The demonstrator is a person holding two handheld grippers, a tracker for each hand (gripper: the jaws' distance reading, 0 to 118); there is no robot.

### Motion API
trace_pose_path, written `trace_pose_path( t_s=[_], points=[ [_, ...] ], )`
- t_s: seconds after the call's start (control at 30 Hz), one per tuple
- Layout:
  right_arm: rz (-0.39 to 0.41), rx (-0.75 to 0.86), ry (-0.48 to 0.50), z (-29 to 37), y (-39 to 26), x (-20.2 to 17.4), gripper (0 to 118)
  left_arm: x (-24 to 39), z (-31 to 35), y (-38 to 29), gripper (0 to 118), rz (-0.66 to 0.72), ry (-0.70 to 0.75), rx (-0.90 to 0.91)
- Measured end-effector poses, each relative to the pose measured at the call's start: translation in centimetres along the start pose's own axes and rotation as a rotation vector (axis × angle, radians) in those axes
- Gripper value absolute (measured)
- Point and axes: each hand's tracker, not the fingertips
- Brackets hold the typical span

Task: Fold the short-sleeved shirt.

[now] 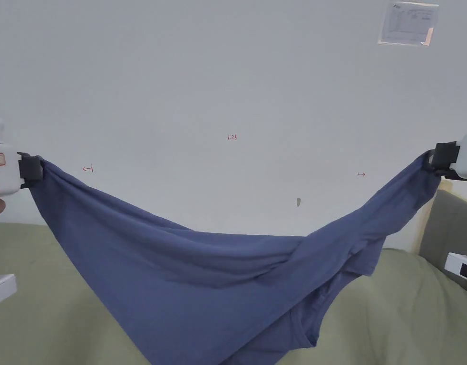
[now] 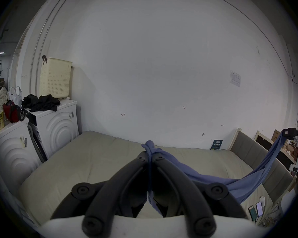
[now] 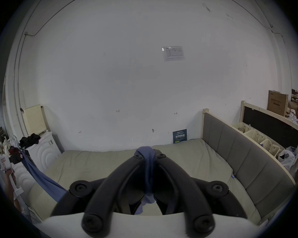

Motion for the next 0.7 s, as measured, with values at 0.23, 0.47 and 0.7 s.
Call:
trace_pose_path(
  t_s=[0.23, 0.47, 0.7],
  points=[
    [-0.010, 0.117, 0.010, -2.5, 4.2, -0.7, 8, 0.5, -3.4, 4.5, 0, 0.042, -0.018, 0.049],
    [0.036, 0.189, 0.002, -4.7, 10.2, -3.0, 8, 0.6, -7.0, 9.5, 0, 0.132, -0.045, 0.094],
    [0.035, 0.194, 0.008, -7.2, 9.1, -3.4, 8, 0.9, -9.9, 7.8, 0, 0.112, -0.043, 0.056]
  ],
)
